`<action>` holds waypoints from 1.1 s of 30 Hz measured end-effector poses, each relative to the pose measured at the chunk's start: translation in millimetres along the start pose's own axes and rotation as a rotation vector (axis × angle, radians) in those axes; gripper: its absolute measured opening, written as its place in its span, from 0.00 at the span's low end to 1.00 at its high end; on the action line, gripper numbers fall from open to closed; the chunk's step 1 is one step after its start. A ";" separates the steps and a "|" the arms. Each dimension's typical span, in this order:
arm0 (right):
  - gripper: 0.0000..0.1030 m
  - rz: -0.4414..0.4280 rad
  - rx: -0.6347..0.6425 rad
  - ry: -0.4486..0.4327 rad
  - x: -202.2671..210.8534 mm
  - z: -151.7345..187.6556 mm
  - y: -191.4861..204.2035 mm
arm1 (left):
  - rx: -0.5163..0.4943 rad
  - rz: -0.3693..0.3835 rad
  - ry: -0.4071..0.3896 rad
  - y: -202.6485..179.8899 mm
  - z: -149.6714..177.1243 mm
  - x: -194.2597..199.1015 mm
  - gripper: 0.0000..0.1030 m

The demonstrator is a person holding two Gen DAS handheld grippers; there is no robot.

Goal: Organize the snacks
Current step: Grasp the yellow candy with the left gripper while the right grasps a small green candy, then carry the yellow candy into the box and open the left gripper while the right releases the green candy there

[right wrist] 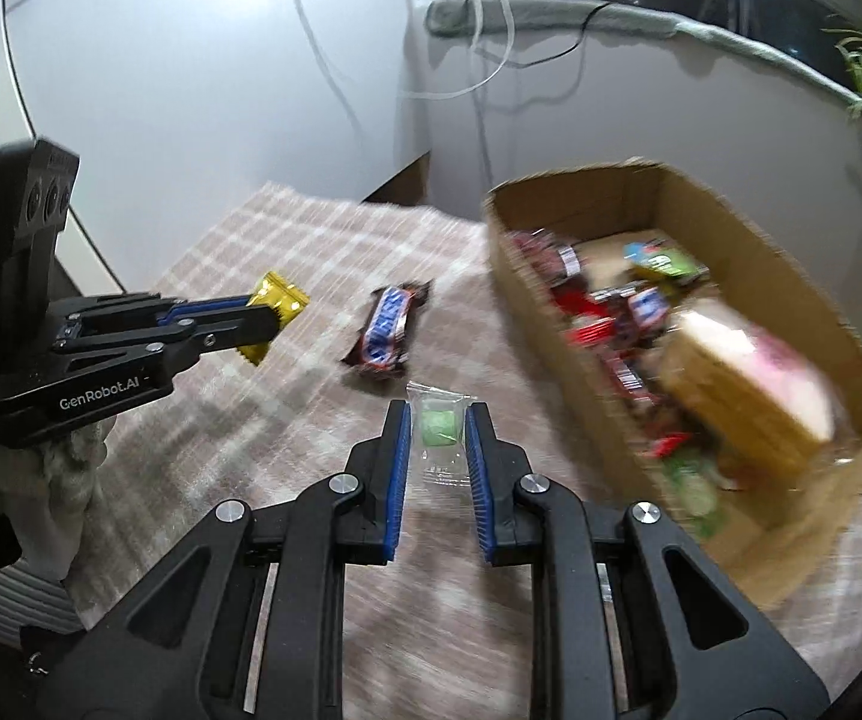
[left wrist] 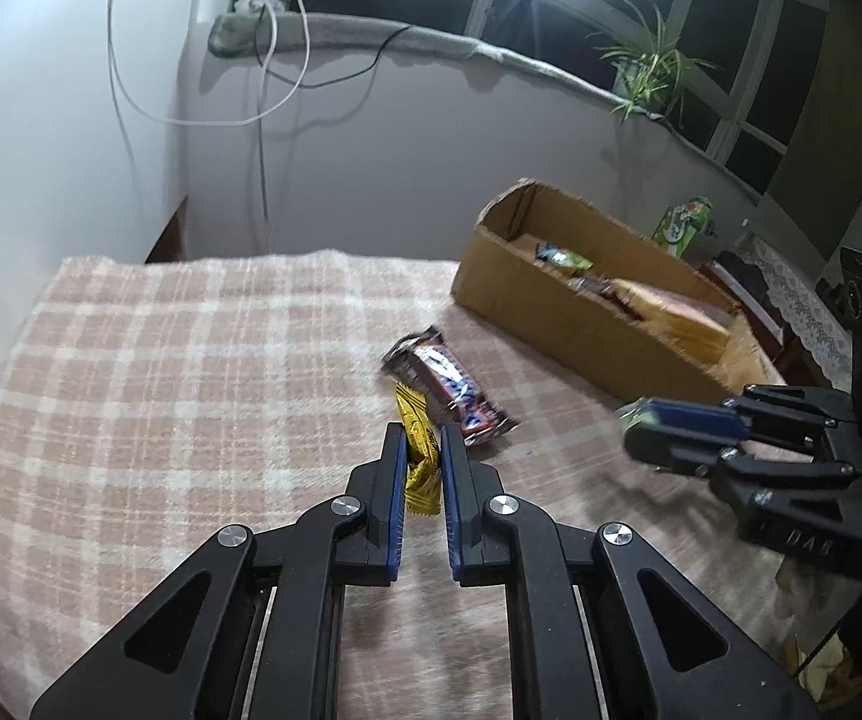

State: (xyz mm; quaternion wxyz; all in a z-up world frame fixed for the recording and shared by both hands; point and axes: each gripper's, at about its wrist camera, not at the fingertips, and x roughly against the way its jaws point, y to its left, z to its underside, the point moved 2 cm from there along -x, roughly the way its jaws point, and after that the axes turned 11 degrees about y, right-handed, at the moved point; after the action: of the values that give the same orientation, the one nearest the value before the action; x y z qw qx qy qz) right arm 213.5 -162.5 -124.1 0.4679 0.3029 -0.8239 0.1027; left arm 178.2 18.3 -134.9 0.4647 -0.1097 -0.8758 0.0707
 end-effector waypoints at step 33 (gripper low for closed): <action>0.19 0.147 -0.249 -0.070 41.0 -19.2 -177.3 | -0.159 0.038 -0.043 -114.6 -89.2 -37.0 0.09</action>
State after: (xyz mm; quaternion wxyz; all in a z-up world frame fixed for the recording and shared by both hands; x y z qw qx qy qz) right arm 317.1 -311.4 -99.8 0.4640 0.1849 -0.8660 0.0233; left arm 257.8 -100.0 -88.7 0.4344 -0.1612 -0.8861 0.0119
